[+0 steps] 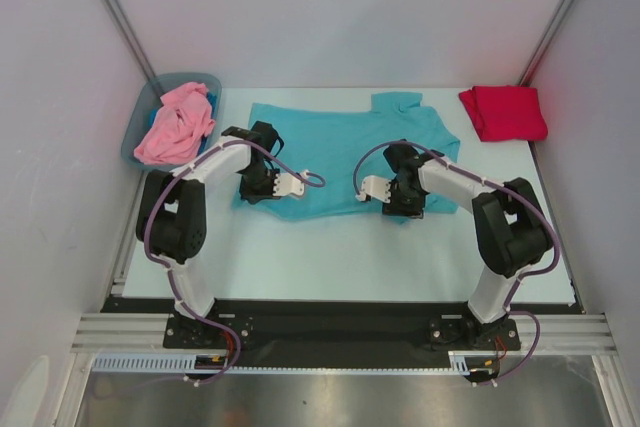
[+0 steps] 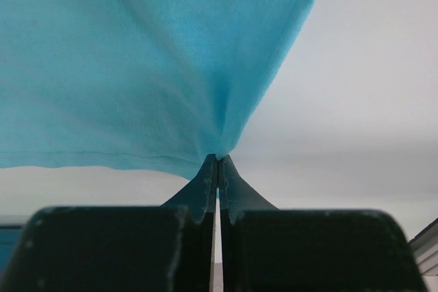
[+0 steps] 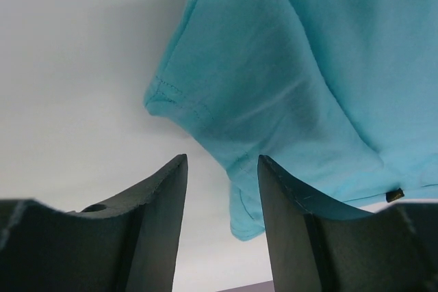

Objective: Fold and stack the t-shirts
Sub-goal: Flatten the tshirt out

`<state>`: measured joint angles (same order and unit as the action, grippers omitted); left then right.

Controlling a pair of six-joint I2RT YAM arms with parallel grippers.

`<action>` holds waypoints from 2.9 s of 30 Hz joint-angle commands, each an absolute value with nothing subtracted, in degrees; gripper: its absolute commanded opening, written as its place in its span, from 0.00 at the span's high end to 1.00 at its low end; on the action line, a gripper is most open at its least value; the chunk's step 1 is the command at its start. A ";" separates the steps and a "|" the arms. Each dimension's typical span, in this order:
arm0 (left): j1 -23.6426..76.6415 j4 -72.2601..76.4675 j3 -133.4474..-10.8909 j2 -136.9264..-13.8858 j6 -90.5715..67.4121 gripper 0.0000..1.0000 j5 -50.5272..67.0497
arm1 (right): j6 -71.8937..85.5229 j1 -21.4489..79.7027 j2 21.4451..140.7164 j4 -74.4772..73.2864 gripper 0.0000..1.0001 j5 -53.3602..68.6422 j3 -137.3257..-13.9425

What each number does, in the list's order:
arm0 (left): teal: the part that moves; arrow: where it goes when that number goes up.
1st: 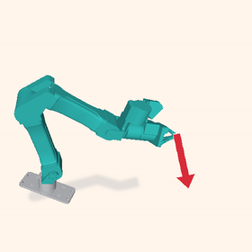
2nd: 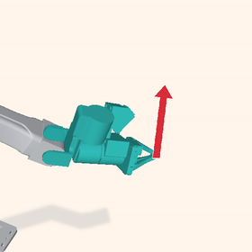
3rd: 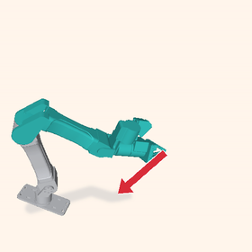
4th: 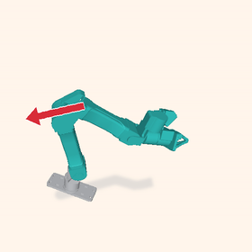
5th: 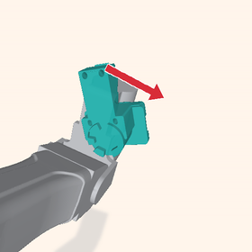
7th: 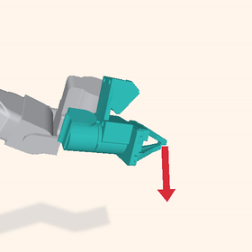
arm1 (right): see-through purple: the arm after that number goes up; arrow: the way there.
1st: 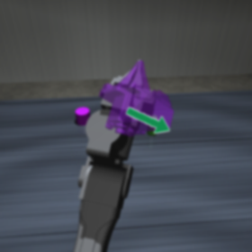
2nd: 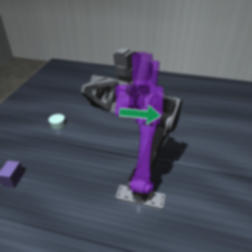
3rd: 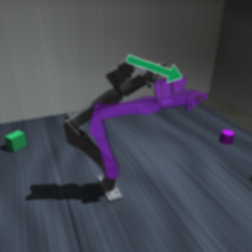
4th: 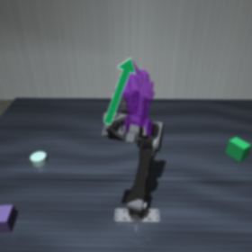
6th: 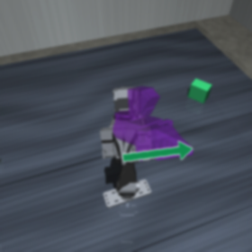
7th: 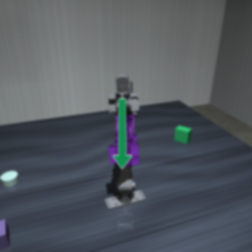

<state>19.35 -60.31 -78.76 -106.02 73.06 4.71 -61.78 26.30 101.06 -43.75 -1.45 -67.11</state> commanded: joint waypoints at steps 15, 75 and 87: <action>20.21 -60.65 -80.07 -105.21 71.72 1.00 4.75 | -64.51 25.75 101.69 -38.41 0.50 -0.62 -62.58; 21.53 -59.41 -81.65 -107.75 72.25 1.00 5.80 | -57.13 28.74 115.67 -31.11 0.37 -10.11 -87.45; 21.71 -59.33 -82.79 -108.89 72.07 1.00 5.98 | -54.58 20.92 106.35 -35.51 0.41 -9.58 -84.04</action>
<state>21.10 -59.20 -80.09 -108.14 72.01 4.71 -55.70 21.26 110.30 -34.17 -9.87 -85.56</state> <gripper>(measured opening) 0.007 0.596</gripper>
